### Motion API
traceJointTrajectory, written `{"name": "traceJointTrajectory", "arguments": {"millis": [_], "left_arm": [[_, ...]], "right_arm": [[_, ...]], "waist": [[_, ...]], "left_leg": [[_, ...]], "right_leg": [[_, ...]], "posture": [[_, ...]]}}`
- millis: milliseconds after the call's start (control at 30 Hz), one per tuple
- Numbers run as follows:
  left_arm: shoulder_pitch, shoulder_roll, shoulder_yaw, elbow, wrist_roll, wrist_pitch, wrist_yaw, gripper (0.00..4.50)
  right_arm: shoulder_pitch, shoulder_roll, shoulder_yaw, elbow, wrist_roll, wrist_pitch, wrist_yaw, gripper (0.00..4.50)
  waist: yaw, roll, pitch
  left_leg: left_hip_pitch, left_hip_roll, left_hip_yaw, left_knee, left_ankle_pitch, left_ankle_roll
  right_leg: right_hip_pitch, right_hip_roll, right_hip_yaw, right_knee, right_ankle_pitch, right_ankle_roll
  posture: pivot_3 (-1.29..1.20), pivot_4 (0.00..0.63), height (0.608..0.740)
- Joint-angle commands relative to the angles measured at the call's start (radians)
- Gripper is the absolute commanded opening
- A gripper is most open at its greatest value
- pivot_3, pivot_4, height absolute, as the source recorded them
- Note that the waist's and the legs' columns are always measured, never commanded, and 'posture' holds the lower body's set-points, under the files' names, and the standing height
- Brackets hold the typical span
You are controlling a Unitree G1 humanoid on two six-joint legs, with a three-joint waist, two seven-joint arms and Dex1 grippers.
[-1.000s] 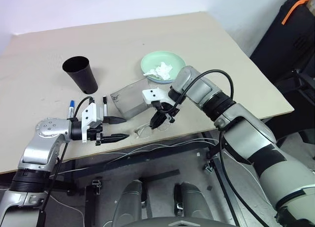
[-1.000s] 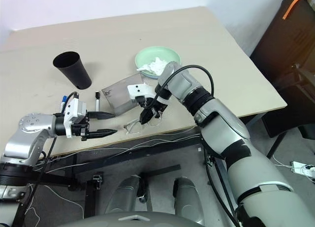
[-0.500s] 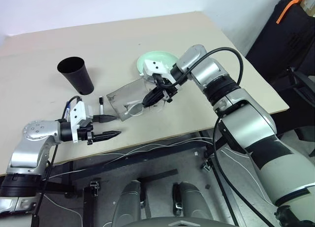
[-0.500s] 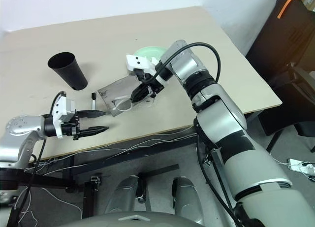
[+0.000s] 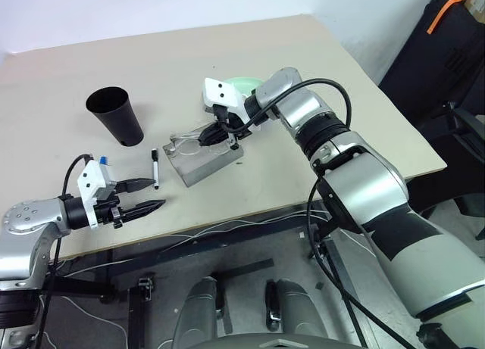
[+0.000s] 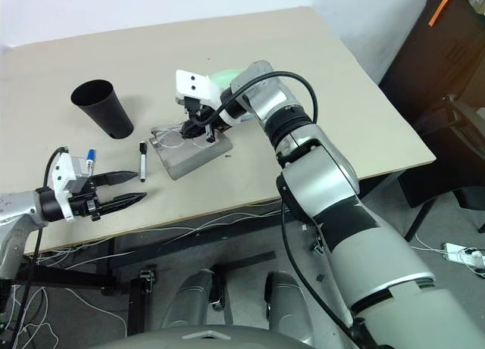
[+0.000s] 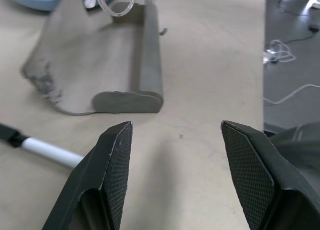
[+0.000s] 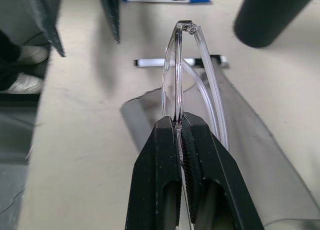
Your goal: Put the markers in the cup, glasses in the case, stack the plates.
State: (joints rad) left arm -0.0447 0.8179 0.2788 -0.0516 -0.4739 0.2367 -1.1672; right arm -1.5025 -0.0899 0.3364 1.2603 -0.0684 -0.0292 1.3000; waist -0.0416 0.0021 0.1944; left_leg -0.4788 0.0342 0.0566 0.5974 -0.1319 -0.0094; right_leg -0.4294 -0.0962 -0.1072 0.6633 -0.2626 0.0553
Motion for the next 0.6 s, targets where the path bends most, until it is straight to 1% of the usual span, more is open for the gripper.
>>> {"name": "traceJointTrajectory", "arguments": {"millis": [33,100,167,267,467,600], "left_arm": [[0.024,0.009,0.048,-0.052,-0.028,0.005,0.017,2.96],[0.035,0.005,0.054,-0.062,-0.032,0.008,0.027,2.96],[0.046,0.002,0.056,-0.073,-0.034,0.009,0.036,2.96],[0.055,-0.001,0.056,-0.083,-0.037,0.01,0.047,2.96],[0.049,-0.002,0.048,-0.081,-0.037,0.008,0.058,2.96],[0.04,0.0,0.043,-0.075,-0.035,0.005,0.058,2.96]], "right_arm": [[-0.041,0.02,-0.03,0.009,-0.022,-0.057,-0.015,0.0],[-0.037,0.034,-0.05,0.016,-0.019,-0.095,-0.04,0.0],[-0.031,0.045,-0.044,0.027,-0.047,-0.122,-0.071,0.0],[-0.02,0.068,-0.062,0.038,-0.06,-0.175,-0.141,0.0],[-0.001,0.075,-0.024,0.065,-0.147,-0.17,-0.176,0.0],[0.009,0.075,-0.028,0.074,-0.18,-0.156,-0.196,0.0]], "waist": [[-0.001,0.0,0.0],[-0.001,0.0,0.0],[-0.001,0.0,0.0],[-0.001,0.0,0.0],[0.002,0.0,0.0],[0.0,0.0,0.0]], "left_leg": [[0.0,0.0,0.0,0.0,0.0,0.0],[0.0,0.0,0.001,0.0,0.0,0.0],[0.0,0.0,0.001,0.0,0.0,0.0],[0.001,0.001,0.0,0.0,0.0,0.0],[0.001,0.0,0.0,0.0,0.0,0.0],[0.001,0.0,0.001,0.0,0.0,0.0]], "right_leg": [[0.0,0.0,0.0,0.0,0.0,0.0],[0.0,0.0,0.0,0.0,0.0,0.0],[0.0,0.001,0.0,0.0,0.0,0.0],[0.0,0.001,0.0,0.0,0.0,0.0],[-0.001,0.0,0.0,0.0,0.0,0.0],[0.0,0.0,0.0,0.0,0.0,0.0]], "posture": [[0.0,0.15,0.727],[0.0,0.15,0.727],[0.0,0.15,0.727],[0.0,0.15,0.727],[0.0,0.15,0.727],[0.0,0.15,0.727]]}}
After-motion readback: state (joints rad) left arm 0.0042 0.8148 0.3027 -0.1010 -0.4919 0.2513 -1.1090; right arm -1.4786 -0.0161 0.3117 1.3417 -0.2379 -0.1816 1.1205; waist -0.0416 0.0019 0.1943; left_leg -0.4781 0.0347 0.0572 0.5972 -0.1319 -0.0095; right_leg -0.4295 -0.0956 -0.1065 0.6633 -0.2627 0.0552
